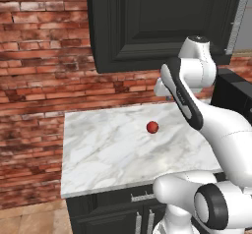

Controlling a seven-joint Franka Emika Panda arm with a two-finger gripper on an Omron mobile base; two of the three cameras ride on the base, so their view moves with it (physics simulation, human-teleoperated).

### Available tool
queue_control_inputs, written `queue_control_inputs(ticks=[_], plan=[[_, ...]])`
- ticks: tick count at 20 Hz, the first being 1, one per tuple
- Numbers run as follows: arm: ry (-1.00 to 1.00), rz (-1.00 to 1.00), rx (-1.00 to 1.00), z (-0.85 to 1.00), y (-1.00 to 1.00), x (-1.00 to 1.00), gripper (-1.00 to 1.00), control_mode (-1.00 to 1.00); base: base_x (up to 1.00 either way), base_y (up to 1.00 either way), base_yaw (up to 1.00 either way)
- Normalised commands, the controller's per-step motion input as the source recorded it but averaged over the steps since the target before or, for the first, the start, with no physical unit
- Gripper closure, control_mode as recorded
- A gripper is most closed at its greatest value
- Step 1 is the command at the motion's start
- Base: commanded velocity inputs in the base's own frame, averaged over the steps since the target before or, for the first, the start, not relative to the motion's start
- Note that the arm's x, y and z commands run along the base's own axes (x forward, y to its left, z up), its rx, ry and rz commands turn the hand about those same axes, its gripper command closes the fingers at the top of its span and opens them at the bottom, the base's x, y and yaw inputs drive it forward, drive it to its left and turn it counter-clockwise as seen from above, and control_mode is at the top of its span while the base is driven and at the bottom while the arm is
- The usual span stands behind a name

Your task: Place the onion in the correct fridge rack based on whether it is a fruit or vegetable. Finally, close the fridge door.

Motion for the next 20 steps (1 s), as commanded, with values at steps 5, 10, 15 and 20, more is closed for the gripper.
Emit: queue_control_inputs(ticks=[5, 10, 15, 20], plan=[[-0.02, 0.0, 0.0, -0.29, 0.0, 0.0, -1.0, -1.0, 0.0, 0.0, 0.0], [0.0, 0.0, 0.0, -0.67, 0.0, 0.0, -1.0, -1.0, 0.0, 0.0, 0.0], [0.01, 0.0, 0.0, -0.73, 0.0, 0.0, -1.0, -1.0, 0.0, 0.0, 0.0], [0.0, -0.01, 0.0, -0.63, 0.0, 0.05, -1.0, -1.0, 0.0, 0.0, 0.0]])
